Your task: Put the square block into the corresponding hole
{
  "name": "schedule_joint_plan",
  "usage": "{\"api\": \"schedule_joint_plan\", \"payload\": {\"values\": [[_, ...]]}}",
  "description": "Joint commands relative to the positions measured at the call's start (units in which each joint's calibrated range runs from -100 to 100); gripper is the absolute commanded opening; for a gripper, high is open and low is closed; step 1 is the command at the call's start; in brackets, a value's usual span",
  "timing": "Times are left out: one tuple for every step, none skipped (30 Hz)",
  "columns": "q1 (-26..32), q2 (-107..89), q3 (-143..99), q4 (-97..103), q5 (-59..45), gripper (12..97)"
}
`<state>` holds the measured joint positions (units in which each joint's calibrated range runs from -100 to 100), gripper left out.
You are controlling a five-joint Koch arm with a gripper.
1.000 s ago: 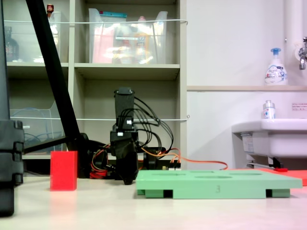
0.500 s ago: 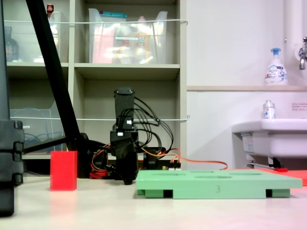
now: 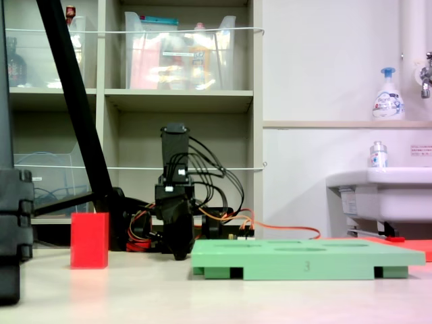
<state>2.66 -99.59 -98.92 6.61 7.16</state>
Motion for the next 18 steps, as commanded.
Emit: {"api": "schedule_joint_plan", "payload": {"values": [[-1.17, -0.41, -1.08, -5.50, 3.22, 48.1], [-1.22, -0.41, -1.08, -5.50, 4.74, 48.2], [-1.22, -0.41, -1.08, -5.50, 4.93, 48.6], [-1.22, -0.41, -1.08, -5.50, 4.93, 48.6], [-1.32, -0.41, -1.08, -5.69, 5.18, 47.8], [-1.81, -0.41, -1.08, -5.98, 6.69, 46.8], [-3.03, -0.41, -1.08, -5.98, 10.50, 47.0], [-4.64, -0.41, -1.08, -5.50, 14.90, 48.6], [-6.11, -0.41, -1.08, -4.54, 18.02, 49.7], [-7.28, -0.41, -1.08, -2.23, 19.49, 49.9], [-8.40, -0.41, -1.08, -0.49, 20.27, 49.7], [-9.38, -0.41, -1.08, -0.88, 21.05, 49.4], [-10.35, -0.41, -1.08, -1.75, 22.42, 49.0], [-10.89, -0.41, -1.08, -6.17, 24.08, 47.9], [-11.14, -0.41, -0.88, -14.26, 26.03, 47.7], [-11.53, -0.41, 4.90, -24.37, 27.64, 47.5], [-11.53, -0.41, 11.68, -35.06, 29.45, 47.4], [-11.38, -0.41, 16.67, -42.86, 30.96, 47.0]]}}
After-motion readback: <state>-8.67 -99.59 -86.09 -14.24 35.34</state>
